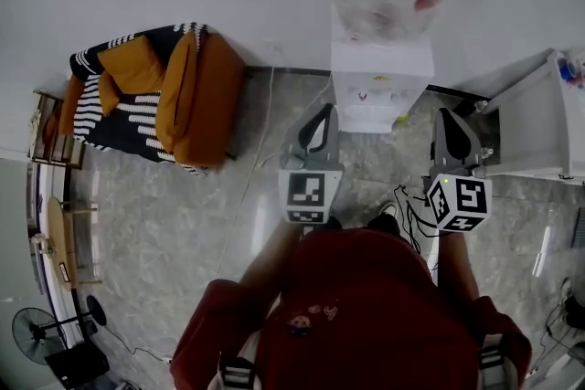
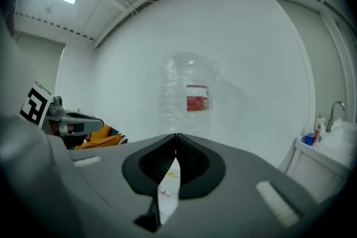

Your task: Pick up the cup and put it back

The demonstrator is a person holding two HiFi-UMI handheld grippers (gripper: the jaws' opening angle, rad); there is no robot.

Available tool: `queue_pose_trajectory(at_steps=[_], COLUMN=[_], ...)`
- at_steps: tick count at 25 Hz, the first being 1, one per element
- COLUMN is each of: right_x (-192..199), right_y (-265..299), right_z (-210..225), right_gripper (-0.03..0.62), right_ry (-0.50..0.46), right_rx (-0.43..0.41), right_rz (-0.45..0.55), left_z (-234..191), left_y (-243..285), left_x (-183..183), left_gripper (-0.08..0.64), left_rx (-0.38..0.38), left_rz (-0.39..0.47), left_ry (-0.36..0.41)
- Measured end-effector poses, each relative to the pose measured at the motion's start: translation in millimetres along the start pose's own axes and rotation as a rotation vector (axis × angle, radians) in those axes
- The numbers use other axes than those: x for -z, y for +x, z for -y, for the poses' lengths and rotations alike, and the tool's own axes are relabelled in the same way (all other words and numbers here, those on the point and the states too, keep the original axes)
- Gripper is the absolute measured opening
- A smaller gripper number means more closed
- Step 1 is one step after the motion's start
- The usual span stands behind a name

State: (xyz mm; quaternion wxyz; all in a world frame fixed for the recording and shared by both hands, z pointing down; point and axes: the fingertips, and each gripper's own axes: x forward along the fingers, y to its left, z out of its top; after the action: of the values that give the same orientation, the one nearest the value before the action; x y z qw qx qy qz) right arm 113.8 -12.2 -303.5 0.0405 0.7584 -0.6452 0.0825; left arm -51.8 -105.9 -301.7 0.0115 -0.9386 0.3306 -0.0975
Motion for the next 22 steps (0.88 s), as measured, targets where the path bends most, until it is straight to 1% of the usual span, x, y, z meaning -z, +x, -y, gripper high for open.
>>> queue_pose_trajectory(at_steps=[5,9,22], right_x=[-2,1,-2], right_y=[6,10,27], right_z=[-2,-6,-16], right_gripper=[0.002,0.002,0.002], right_ry=[0.003,0.022,-0.014], right_rx=[-0.002,-0.016,-0.042], right_rz=[0.013,0.008,-0.004], left_z=[-6,-12,-22], left_y=[0,-1,3], left_x=[-4,1,1], left_gripper=[0.002,0.002,0.002], left_rx=[-0.006,-0.017,-0.033], left_rz=[0.019,0.0,0.009], left_ry=[0.011,0.001,0.009])
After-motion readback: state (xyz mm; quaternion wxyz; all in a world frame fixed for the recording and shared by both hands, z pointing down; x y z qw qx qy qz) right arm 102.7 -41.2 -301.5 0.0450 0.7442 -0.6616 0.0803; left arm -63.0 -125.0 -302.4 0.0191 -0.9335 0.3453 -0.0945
